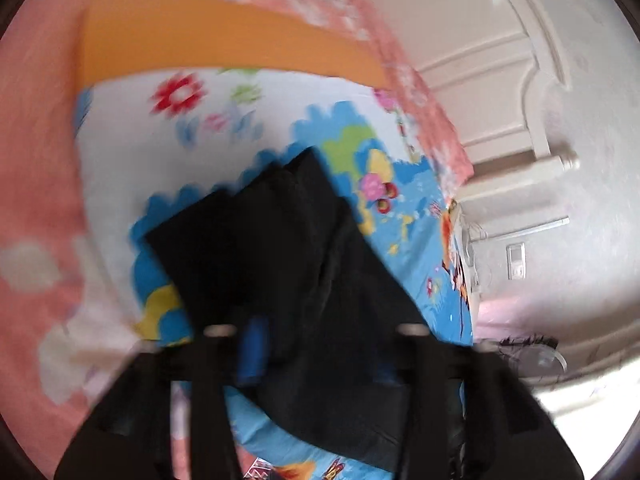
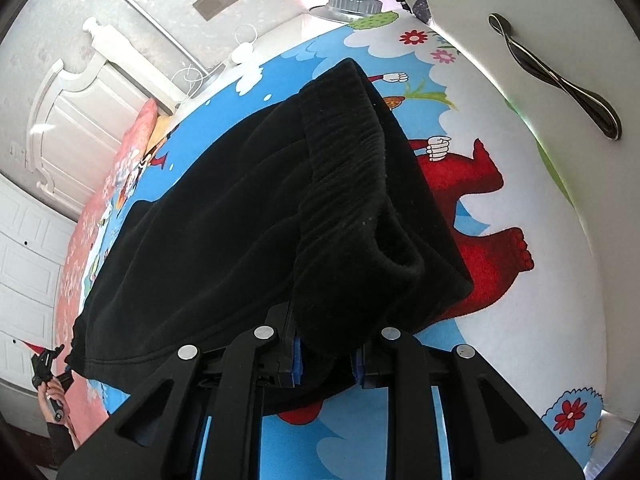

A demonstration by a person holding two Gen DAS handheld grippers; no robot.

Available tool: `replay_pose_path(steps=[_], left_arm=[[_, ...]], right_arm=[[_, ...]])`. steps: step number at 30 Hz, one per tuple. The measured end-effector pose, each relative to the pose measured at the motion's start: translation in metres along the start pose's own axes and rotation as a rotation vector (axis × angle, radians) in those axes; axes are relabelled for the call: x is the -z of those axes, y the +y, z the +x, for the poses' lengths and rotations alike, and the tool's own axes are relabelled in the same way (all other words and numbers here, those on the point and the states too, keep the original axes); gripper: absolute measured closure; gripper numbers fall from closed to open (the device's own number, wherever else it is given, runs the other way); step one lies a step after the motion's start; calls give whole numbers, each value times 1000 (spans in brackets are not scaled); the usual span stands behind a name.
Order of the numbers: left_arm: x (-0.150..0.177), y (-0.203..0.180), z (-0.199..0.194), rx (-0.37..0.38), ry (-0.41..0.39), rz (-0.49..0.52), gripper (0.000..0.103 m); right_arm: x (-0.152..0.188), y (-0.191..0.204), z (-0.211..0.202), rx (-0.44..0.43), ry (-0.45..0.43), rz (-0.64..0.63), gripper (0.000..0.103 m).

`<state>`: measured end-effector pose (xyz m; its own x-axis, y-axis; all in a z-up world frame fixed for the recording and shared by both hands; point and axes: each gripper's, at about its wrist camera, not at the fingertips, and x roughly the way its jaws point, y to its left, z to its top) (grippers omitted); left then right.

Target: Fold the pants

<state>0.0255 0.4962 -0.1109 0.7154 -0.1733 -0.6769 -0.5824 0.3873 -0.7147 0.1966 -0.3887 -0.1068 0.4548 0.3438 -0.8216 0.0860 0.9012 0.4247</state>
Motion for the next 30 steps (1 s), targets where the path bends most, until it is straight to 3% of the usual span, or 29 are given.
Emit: replay_pose_path(steps=[6,8,11,13,16,18,20,22,27,30], left_arm=[[8,27,3,9,7,-47,55],[11,25,7,11,20,-10,77],[8,11,10,-41,17,57,87],[-3,-10,9,-57,18,69,87],[-29,-69,8,-56,19,133,88],[-48,-120,-11,11,-48,192,89],[-51,-138,-33,72,-119,221,88],[-51,-121,-33,66,-116,196,88],[-32,-21,15,-15,16,47,89],[-22,18,40,-57,63,-16,89]], right_arm=[[0,-7,-1,-52,2,32,79],[-1,-5,-3,-55,1,27,80],[-15,11,-16,-79,-10,-15,82],[-35,25,-29,-125,-28,-39,82],[-66,51,-61,-188,-134,-100,83],[-71,57,-76,-178,-198,-114,83],[-60,46,-70,-155,-182,-82,83],[-39,27,-50,-127,-113,-35,83],[6,1,-4,-47,8,-1,83],[12,-1,-3,-43,-1,-14,83]])
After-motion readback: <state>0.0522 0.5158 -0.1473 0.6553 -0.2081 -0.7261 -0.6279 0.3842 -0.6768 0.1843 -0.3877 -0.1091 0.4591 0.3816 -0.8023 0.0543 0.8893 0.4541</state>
